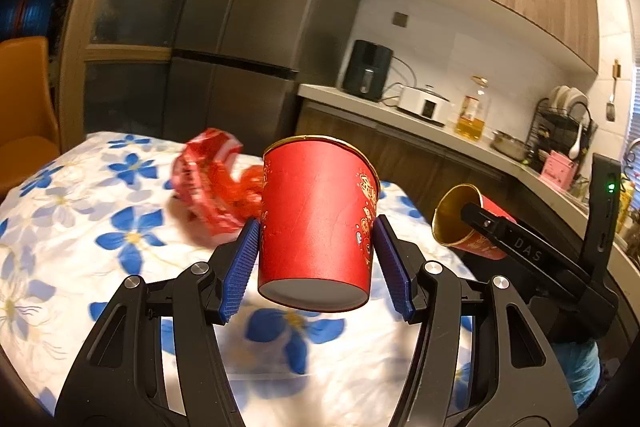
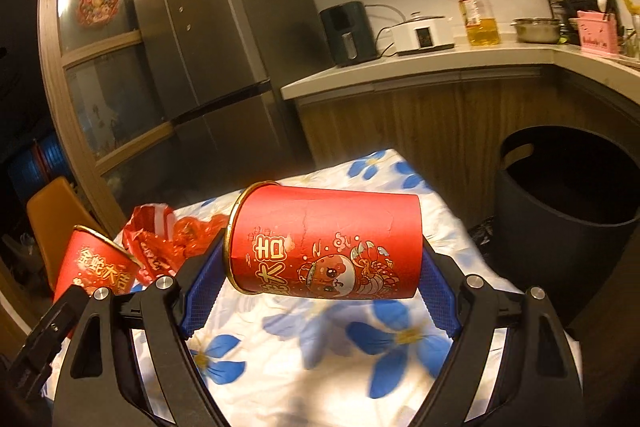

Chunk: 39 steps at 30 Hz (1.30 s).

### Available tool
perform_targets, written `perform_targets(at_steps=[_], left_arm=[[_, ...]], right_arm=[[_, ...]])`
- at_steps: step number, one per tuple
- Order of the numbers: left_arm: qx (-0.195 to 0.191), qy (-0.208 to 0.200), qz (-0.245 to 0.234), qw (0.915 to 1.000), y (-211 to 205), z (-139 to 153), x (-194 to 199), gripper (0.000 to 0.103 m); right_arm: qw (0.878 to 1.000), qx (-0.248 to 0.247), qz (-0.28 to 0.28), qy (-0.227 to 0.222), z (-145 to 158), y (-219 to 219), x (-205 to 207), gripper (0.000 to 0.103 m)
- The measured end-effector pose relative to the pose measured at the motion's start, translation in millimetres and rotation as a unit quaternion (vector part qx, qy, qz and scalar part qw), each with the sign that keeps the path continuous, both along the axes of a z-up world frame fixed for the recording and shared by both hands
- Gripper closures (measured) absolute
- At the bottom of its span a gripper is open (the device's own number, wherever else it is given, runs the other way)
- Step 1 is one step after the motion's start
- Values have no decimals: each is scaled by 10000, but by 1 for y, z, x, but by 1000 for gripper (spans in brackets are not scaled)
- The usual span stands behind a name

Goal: Collect trash
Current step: 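Lift both red cups off the table with both tools, then carry both red cups over the black trash bin with both tools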

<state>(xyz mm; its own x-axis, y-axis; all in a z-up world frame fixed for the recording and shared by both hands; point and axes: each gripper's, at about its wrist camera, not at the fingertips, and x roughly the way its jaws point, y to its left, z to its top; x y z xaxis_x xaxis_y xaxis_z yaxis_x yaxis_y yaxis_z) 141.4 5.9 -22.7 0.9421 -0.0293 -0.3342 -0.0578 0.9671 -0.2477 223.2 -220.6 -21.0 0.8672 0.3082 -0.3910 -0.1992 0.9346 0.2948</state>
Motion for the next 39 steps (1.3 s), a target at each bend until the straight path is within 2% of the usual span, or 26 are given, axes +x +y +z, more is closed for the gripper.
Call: perform_targets(at_steps=[12, 26, 39], left_arm=[[156, -171, -746, 9969, -71, 15, 27, 46], [-46, -422, -1728, 9840, -173, 36, 78, 46], [41, -425, -2116, 9764, -244, 33, 119, 46]], right_arm=[[9970, -3, -712, -310, 17, -75, -18, 21], [9826, -162, -1753, -597, 33, -174, -16, 21], [9780, -23, -2024, -515, 29, -223, 5, 21]])
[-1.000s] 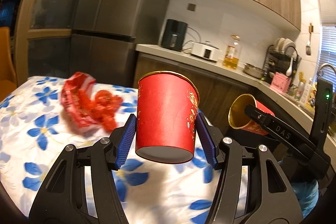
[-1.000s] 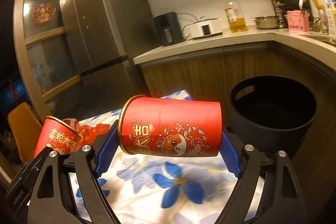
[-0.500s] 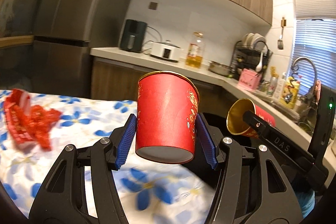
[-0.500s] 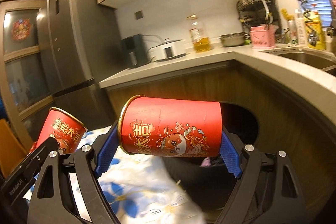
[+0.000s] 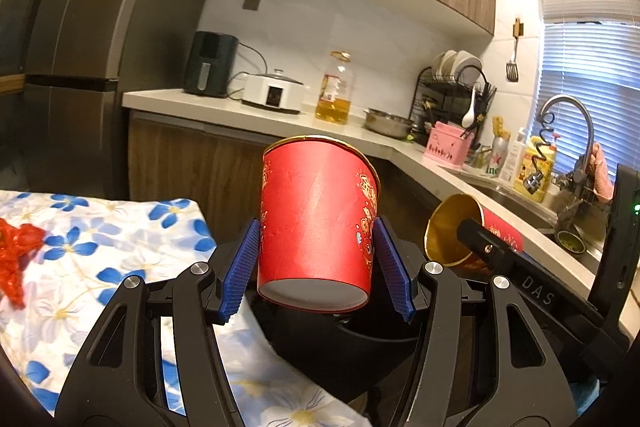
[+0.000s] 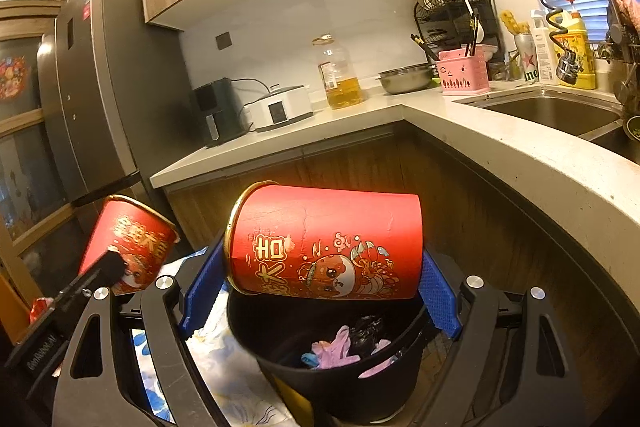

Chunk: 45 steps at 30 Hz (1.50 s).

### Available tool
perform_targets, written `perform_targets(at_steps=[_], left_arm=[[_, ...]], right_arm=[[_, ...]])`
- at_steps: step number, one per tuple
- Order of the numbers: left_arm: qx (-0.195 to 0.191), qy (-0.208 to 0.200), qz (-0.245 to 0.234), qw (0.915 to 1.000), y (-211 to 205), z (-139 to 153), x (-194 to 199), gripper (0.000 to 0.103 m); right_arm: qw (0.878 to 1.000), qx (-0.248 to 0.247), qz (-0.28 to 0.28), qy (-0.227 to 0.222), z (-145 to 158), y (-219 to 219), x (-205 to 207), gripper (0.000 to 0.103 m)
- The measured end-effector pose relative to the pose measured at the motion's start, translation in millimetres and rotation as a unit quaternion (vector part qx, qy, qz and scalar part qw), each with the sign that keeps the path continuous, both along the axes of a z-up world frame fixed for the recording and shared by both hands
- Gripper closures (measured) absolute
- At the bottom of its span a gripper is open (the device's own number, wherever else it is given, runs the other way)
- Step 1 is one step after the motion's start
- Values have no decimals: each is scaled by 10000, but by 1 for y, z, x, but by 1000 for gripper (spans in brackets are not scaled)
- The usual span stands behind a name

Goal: Collect trash
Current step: 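Carry both red cups over the black trash bin with both tools, then open both tools to drop the red cups into the bin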

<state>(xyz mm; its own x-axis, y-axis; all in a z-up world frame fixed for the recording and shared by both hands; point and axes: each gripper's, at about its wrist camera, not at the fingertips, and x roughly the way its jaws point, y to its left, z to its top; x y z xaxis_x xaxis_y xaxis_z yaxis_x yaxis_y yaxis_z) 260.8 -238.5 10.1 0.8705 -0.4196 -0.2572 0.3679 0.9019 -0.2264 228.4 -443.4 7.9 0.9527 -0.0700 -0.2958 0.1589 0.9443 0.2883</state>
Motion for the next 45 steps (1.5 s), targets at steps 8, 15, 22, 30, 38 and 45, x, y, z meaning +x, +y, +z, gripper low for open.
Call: perform_targets(at_steps=[8, 15, 22, 30, 38, 45], left_arm=[[156, 96, -183, 9997, -25, -11, 19, 46], [157, 155, -204, 9995, -31, -16, 30, 46], [228, 233, -231, 9992, -39, -21, 40, 46], [282, 332, -263, 9987, -49, -28, 51, 45], [334, 446, -328, 9979, -57, -36, 59, 45], [482, 548, -466, 9962, -66, -44, 61, 42]], right_arm=[[10000, 52, 27, 27, -2, -12, 14, 21], [10000, 59, 77, 25, -2, -14, 22, 21], [9999, 95, 137, 19, -2, -16, 30, 20], [9998, 131, 140, 58, -4, -18, 39, 20], [9994, 279, 182, 130, -7, -22, 47, 19], [9991, 429, 19, 57, -3, -36, 38, 17]])
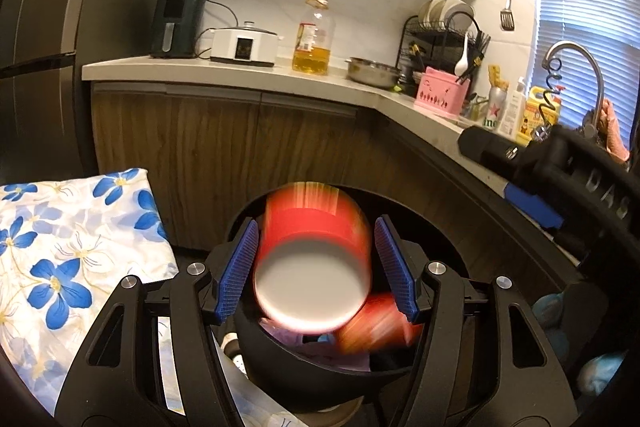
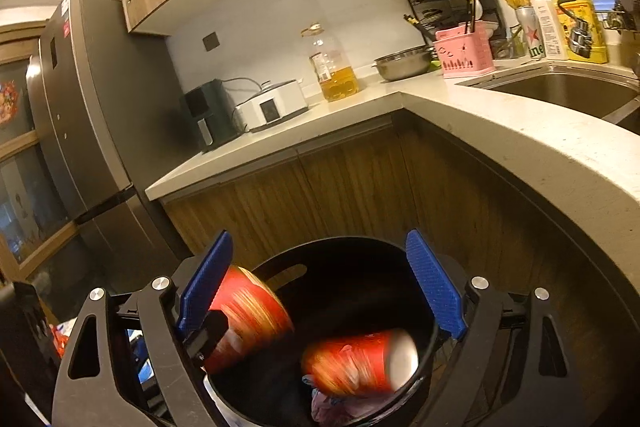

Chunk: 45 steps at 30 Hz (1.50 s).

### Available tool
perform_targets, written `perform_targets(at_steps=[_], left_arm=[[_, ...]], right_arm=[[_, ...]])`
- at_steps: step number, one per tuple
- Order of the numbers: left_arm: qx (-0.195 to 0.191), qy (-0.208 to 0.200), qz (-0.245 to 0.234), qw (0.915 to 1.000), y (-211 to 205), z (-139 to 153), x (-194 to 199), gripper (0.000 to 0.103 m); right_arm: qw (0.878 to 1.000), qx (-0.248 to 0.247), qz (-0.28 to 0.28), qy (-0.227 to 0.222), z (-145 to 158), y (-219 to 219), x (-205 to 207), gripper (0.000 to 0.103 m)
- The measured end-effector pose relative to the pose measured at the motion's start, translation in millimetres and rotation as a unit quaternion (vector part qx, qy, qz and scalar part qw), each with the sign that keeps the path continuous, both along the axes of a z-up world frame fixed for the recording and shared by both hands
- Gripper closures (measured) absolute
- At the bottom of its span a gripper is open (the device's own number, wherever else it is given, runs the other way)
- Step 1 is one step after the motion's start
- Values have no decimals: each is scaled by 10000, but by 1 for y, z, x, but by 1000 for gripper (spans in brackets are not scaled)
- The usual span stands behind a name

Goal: Collect trash
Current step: 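Open both tools to drop the red cups into the bin, then move both open tools back toward the red snack bag and ribbon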

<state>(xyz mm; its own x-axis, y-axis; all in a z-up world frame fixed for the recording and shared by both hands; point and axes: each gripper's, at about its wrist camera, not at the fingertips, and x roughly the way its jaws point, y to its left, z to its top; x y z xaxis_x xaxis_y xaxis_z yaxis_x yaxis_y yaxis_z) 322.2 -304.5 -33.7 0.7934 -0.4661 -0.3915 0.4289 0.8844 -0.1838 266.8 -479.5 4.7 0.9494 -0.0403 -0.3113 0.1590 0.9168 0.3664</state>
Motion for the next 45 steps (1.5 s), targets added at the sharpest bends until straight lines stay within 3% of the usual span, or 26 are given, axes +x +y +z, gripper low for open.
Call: perform_targets(at_steps=[7, 12, 20, 26, 38, 45], left_arm=[[-18, 66, 63, 10000, 10, -2, -5, 33], [17, 30, 334, 9994, 28, 2, -19, 25], [74, 16, 833, 9965, 64, 10, -44, 21], [360, -74, 1334, 9904, 90, 14, -66, 19], [399, -75, 1933, 9803, 157, 15, -109, 19], [441, -70, 2398, 9698, 208, 10, -129, 19]], right_arm=[[9997, -231, -101, 18, 4, 7, -13, 17], [9990, -442, -72, 8, 5, 20, -23, 17], [9986, -525, 36, -1, 6, 38, -40, 17], [9975, -689, 151, -41, 6, 65, -55, 17], [9957, -771, 504, -103, -2, 124, -79, 17], [9940, -695, 845, -28, -14, 165, -79, 17]])
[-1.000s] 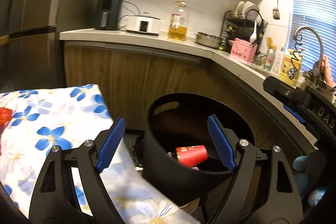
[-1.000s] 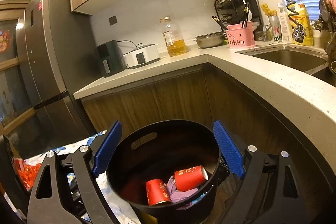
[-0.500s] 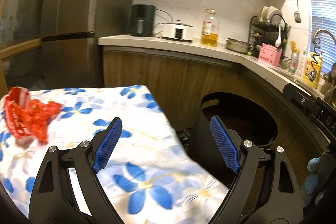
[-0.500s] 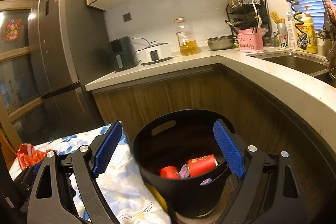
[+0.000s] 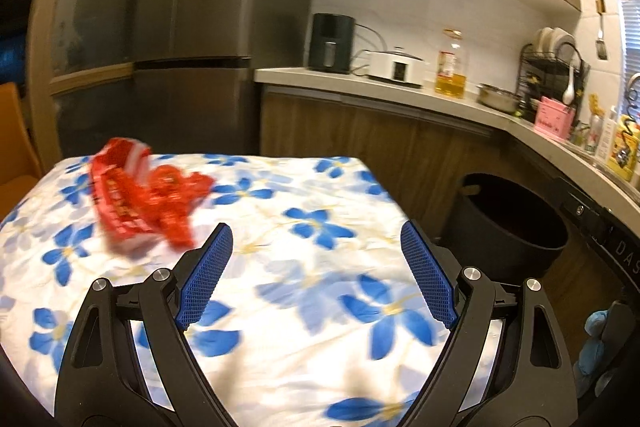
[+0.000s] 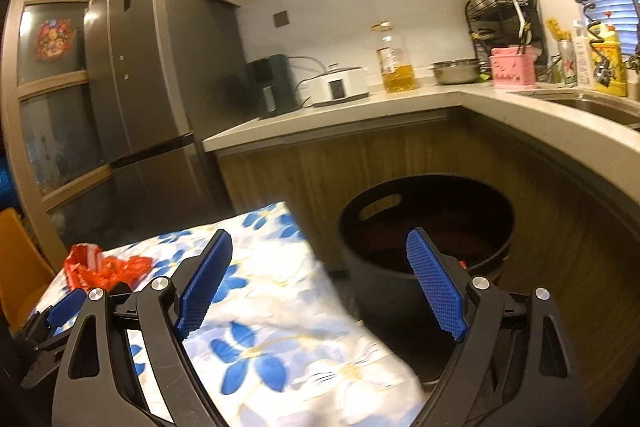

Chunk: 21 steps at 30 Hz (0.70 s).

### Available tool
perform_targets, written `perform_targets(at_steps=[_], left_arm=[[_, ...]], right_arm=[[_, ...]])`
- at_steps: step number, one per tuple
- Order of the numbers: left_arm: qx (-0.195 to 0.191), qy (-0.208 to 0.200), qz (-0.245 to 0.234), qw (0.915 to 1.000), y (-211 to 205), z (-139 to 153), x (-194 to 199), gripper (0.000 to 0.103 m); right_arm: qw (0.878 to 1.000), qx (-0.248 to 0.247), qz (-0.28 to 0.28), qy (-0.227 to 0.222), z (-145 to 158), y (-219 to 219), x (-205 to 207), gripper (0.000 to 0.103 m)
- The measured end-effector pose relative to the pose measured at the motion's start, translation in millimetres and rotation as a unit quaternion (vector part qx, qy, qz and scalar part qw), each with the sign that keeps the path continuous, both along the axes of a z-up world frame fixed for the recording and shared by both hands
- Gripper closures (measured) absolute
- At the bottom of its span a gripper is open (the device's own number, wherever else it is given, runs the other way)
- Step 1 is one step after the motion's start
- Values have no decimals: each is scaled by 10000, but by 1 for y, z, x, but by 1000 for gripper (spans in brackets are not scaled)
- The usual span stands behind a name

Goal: Collect trash
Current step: 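Move both open tools back toward the red snack bag and ribbon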

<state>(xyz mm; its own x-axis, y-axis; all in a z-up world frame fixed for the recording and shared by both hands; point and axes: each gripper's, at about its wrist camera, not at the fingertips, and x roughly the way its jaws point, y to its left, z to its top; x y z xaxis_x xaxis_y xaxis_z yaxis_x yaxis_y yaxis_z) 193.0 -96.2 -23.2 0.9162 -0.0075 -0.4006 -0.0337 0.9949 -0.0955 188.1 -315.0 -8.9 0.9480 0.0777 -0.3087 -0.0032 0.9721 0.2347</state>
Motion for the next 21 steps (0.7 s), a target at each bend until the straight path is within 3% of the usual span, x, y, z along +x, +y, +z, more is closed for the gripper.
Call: perform_targets(at_steps=[6, 14, 21], left_arm=[[-94, 10, 621, 9980, 55, -6, -11, 19], [-73, 59, 1452, 9894, 123, -18, -15, 19], [-140, 139, 1884, 9819, 167, -28, 0, 19]], right_arm=[[9992, -48, 394, 66, -7, 43, 7, 17], [9950, -18, 982, 206, -22, 106, 20, 17], [9905, 16, 1350, 266, -32, 153, 35, 17]])
